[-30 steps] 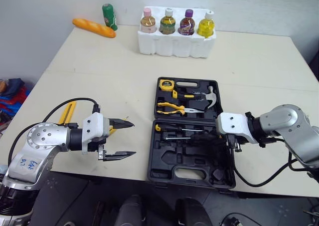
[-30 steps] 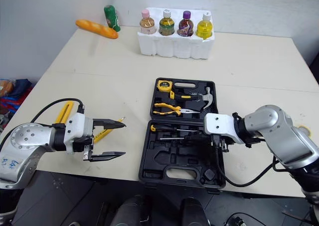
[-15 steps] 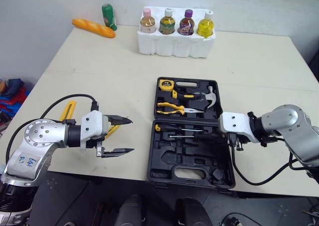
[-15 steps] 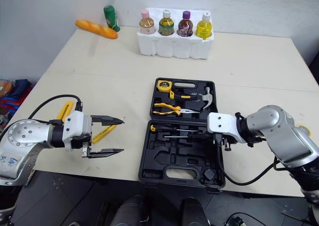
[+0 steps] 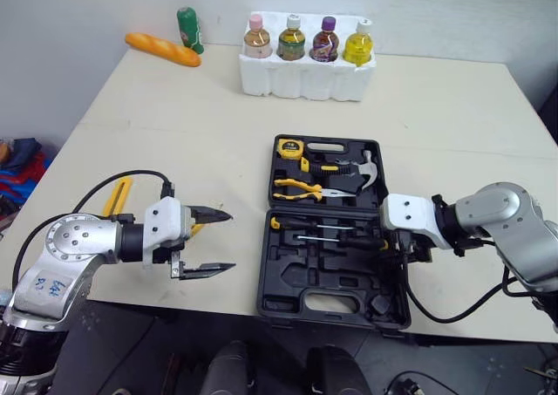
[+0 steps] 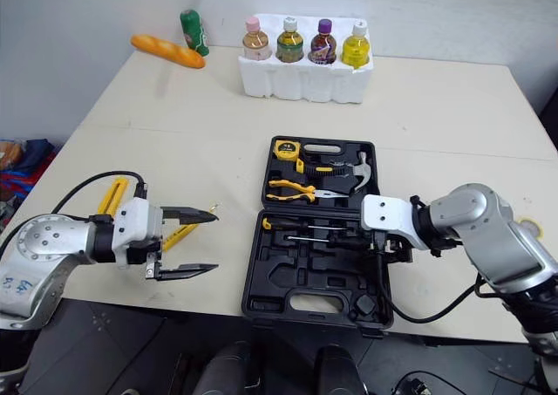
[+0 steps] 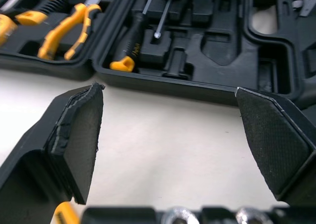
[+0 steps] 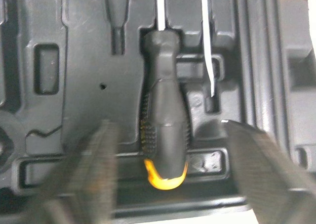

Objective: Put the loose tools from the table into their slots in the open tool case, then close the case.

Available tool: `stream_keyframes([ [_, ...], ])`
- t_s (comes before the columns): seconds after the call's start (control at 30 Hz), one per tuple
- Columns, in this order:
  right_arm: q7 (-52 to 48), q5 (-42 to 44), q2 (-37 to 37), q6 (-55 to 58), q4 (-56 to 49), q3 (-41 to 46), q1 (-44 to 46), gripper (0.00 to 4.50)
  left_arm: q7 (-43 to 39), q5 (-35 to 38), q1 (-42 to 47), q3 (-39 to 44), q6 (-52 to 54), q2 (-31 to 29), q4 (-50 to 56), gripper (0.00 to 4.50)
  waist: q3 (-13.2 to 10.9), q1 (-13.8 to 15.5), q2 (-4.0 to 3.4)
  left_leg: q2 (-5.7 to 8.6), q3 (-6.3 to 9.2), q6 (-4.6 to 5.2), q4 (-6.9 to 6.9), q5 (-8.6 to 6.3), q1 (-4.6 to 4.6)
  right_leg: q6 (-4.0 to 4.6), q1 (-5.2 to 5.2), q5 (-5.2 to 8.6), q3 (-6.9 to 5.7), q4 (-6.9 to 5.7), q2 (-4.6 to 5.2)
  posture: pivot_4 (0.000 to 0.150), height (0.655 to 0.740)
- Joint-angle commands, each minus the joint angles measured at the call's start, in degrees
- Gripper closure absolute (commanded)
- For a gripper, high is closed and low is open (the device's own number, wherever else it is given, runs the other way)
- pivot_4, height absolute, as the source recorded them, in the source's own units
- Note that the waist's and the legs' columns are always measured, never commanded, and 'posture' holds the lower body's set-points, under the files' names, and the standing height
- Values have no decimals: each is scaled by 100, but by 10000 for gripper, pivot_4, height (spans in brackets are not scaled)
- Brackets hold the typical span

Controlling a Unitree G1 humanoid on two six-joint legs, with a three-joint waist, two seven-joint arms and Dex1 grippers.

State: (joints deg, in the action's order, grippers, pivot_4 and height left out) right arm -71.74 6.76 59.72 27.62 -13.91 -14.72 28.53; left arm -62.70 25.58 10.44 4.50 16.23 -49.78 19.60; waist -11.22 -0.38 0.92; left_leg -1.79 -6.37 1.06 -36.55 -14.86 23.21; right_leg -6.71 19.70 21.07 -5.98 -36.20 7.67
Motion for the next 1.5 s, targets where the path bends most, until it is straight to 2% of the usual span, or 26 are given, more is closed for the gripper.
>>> stream_keyframes([
  [0.03, -349, 259, 325, -19, -60, 433, 41, 7232, 71, 223, 3, 285, 37, 24, 222, 0, 0, 7, 0, 0, 0, 0, 0, 0, 0, 0, 1, 0, 0, 0, 0, 1500, 7400],
  [0.23, -551, 944, 319, -58, 166, 1184, -110, 7232, 77, 249, 93, 282, 43, 37, 185, 0, -1, 17, -1, 2, 2, 1, 0, -1, 2, 0, -2, 0, 0, 3, 1, 1500, 7400],
  [0.27, -584, 1318, 95, -102, 237, 1526, -255, 7232, 83, 261, 146, 262, 55, 66, 166, 0, -1, 16, -1, 2, 2, 1, 0, -1, 2, 0, -2, 0, 0, 3, 1, 1500, 7400],
  [0.33, -635, 2268, -898, -886, 397, 2243, -465, 7232, 106, 275, 239, 226, 83, 113, 129, 0, 2, 19, 4, 0, 2, 1, 0, -1, 2, 0, -1, 0, 0, 3, 0, 1500, 7400],
  [0.37, -535, 2325, -1101, -942, 409, 2276, -733, 7232, 90, 348, 253, 205, 200, 101, 159, 0, 6, 16, 13, 0, 8, 1, 2, 0, 1, 0, -8, 0, 0, 8, -2, 1500, 7400],
  [0.4, -489, 2271, -1210, -960, 413, 2275, -928, 12181, 69, 394, 261, 195, 292, 96, 183, 0, 6, 19, 12, -6, 11, -2, 1, 1, 0, 3, -14, -2, -4, 14, -13, 1500, 7400],
  [0.43, -442, 2073, -1281, -1125, 489, 2182, -1068, 14691, 46, 448, 269, 200, 386, 82, 206, 0, 6, 23, 12, -4, 15, -3, 1, 2, 1, 3, -15, -2, -2, 9, -12, 1500, 7400],
  [0.57, -189, 1674, -1722, -1742, 1100, 1891, -1061, 34530, 66, 482, 347, 300, 472, 72, 152, 0, 4, 5, 8, 6, 1, 8, -14, 1, 1, 1, -7, -3, -11, -31, -6, 1500, 7400],
  [0.6, -203, 1528, -1803, -1989, 1305, 1795, -1067, 37360, 61, 469, 350, 304, 475, 68, 147, 0, 3, -5, 8, 4, -5, 10, -22, -1, 1, 1, -5, -3, -13, -30, -6, 1500, 7400],
  [0.63, -195, 1405, -1901, -2197, 1494, 1700, -1079, 43446, 56, 451, 340, 303, 472, 64, 151, 0, 3, -5, 8, 3, -6, 11, -30, -2, 0, 1, -2, -3, -12, -29, -6, 1500, 7400],
  [0.67, -183, 1337, -1974, -2341, 1629, 1640, -1080, 44350, 53, 439, 332, 304, 471, 62, 155, 0, 3, -2, 8, 2, -6, 10, -33, -3, -2, 1, -2, -3, -12, -29, -6, 1500, 7400],
  [0.83, -78, 1142, -2186, -2740, 2048, 1468, -986, 44350, 91, 417, 270, 355, 443, 73, 216, 0, 1, 0, 3, 0, -7, 8, -35, -3, 0, 2, 3, -3, -3, -33, -6, 1500, 7400],
  [0.97, -144, 855, -2175, -3085, 2603, 1266, -939, 44350, 88, 361, 135, 373, 428, 25, 283, 0, 1, -5, 3, -2, -5, 8, -40, -3, -1, 2, 0, -3, -2, -34, -5, 1500, 7400],
  [1.17, -302, 502, -2036, -3145, 2906, 807, -926, 44350, 134, 240, 228, 363, 303, 14, 181, 0, 4, -3, 7, -2, 3, 7, -47, -5, -6, 2, -12, -3, 4, -34, -1, 1500, 7400],
  [1.5, 63, -163, -2030, -3158, 2948, 195, -1164, 44350, 168, 156, 200, 353, 233, 47, 144, 0, 78, -8, 80, -22, 16, -12, -46, -19, -19, 8, -30, 0, 5, -26, 5, 1500, 7400],
])
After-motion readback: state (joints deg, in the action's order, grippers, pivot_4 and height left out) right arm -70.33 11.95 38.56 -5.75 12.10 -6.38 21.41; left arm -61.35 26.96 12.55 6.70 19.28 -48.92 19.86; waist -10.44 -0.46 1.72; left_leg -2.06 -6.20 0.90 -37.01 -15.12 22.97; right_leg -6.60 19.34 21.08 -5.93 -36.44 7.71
